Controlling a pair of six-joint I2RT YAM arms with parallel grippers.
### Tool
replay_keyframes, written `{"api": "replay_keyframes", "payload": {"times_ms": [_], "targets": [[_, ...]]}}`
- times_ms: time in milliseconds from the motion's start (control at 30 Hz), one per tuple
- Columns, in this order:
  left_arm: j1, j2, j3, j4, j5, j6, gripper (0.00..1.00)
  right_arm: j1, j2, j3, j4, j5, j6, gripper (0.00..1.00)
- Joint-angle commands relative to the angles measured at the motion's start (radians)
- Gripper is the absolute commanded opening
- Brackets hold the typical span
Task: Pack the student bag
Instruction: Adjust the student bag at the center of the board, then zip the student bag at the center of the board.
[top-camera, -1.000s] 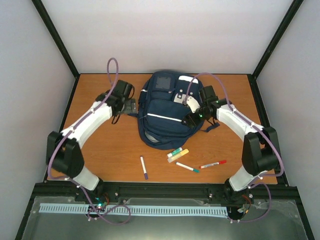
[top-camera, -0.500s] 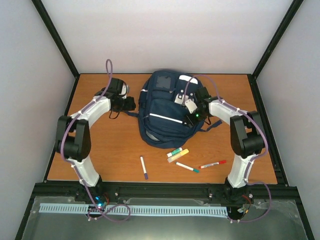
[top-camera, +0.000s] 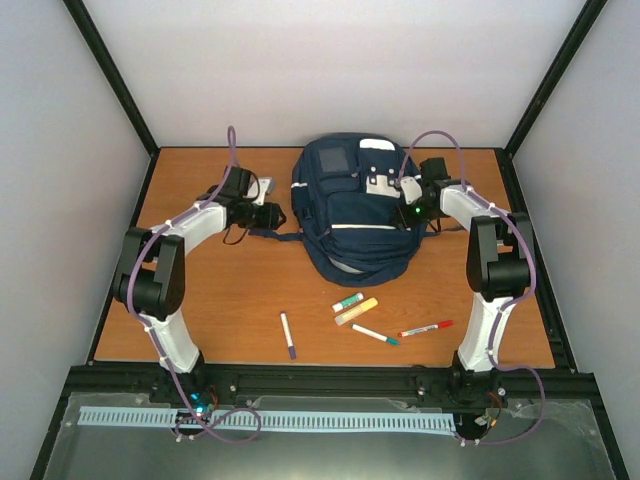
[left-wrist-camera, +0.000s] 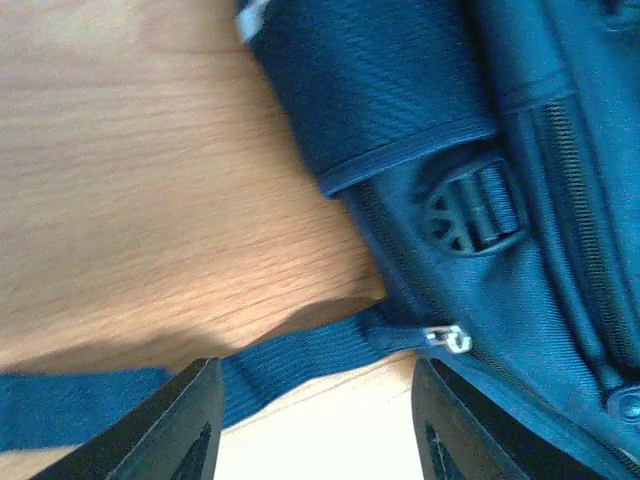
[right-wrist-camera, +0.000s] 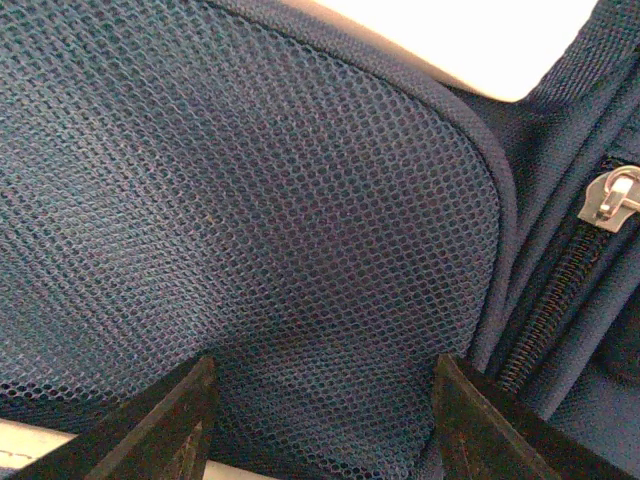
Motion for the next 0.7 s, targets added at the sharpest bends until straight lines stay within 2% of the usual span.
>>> {"api": "replay_keyframes", "payload": {"times_ms": [0,67,167,267,400,433,467,500,533,667], "targets": [[-0.059,0.026,0.009,0.105,0.07,0.135,0.54,-0.007,0.047,-0.026,-0.067,0.024,0.028,0.62],[-0.084,0.045,0.01,0.115,0.072,0.201,0.56,-0.007,0.04,-0.039,-0.062,0.02,0.022,0.62],[-0.101,0.087,0.05,0.067,0.078,0.281,0.68,-0.007,0.038,-0.047,-0.062,0.008,0.02,0.62],[-0.1,0.094,0.041,0.065,0.068,0.326,0.66,-0.007,0.038,-0.049,-0.064,-0.006,0.019,0.62],[-0.092,0.133,0.085,0.006,0.163,0.372,0.67,-0.007,0.038,-0.054,-0.069,-0.024,0.02,0.62],[-0.092,0.152,0.11,-0.019,0.178,0.388,0.72,-0.008,0.038,-0.053,-0.069,-0.028,0.019,0.62],[-0.092,0.173,0.132,-0.043,0.193,0.398,0.81,-0.007,0.038,-0.054,-0.07,-0.03,0.019,0.62],[-0.092,0.19,0.153,-0.062,0.206,0.405,0.96,-0.007,0.038,-0.053,-0.071,-0.032,0.019,0.62],[-0.092,0.2,0.163,-0.065,0.219,0.406,0.99,-0.007,0.038,-0.053,-0.071,-0.034,0.019,0.62],[-0.092,0.205,0.132,0.007,0.263,0.392,0.99,-0.007,0.04,-0.054,-0.075,-0.043,0.016,0.61]]}}
